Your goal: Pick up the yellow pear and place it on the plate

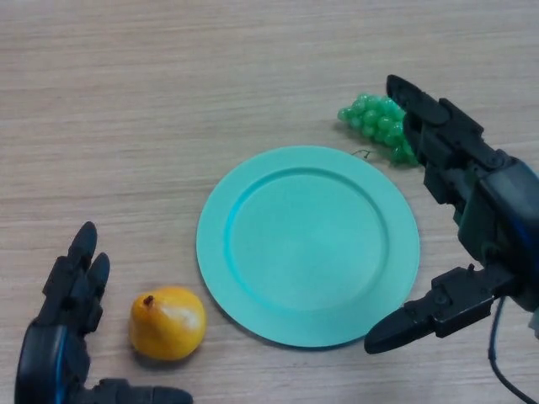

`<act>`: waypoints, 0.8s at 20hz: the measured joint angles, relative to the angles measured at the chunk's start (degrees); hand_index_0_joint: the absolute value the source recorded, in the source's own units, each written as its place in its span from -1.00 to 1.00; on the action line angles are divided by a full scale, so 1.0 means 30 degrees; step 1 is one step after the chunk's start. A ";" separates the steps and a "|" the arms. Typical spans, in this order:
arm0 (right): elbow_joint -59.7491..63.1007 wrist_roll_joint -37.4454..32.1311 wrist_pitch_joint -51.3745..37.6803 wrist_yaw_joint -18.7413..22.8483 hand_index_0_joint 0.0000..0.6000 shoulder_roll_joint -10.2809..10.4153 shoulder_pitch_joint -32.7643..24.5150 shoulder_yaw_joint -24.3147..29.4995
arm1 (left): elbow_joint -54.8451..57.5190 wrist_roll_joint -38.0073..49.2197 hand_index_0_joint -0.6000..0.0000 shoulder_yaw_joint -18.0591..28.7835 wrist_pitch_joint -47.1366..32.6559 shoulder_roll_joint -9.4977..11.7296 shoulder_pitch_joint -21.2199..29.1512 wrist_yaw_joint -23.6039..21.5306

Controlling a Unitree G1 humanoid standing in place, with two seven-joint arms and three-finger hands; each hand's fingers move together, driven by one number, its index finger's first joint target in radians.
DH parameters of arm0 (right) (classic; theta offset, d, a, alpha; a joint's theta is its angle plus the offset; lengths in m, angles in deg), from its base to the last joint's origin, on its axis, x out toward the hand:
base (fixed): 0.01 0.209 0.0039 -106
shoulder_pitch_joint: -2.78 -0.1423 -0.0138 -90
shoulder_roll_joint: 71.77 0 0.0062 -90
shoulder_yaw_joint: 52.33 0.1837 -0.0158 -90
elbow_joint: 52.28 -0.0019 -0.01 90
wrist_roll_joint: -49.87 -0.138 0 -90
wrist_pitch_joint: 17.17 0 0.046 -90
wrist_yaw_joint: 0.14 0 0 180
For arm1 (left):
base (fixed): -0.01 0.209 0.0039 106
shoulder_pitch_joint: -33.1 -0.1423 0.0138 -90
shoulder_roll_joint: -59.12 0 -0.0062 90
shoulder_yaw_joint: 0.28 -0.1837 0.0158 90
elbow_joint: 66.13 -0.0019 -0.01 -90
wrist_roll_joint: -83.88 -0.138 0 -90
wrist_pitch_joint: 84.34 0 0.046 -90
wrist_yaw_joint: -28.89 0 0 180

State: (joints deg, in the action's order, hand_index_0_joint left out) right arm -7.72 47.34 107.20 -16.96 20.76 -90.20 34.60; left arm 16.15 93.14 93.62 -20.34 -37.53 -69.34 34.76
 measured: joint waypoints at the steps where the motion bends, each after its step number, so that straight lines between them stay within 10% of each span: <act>1: -0.0047 -0.0002 0.0000 0.0000 -1.00 -0.0001 -0.0006 0.0008 | -0.0405 -0.0002 1.00 -0.0057 -0.0107 0.0000 0.0321 -0.0516; 16: -0.1231 -0.0068 0.0026 -0.0038 -1.00 -0.0075 0.0351 0.1551 | -0.3631 -0.3423 1.00 -0.3426 0.0779 0.0023 0.2965 -0.3779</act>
State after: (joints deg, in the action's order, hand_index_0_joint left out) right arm -11.41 47.14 107.28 -17.08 20.54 -89.15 39.25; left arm 5.26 82.87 83.34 -18.01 -37.47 -60.44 23.42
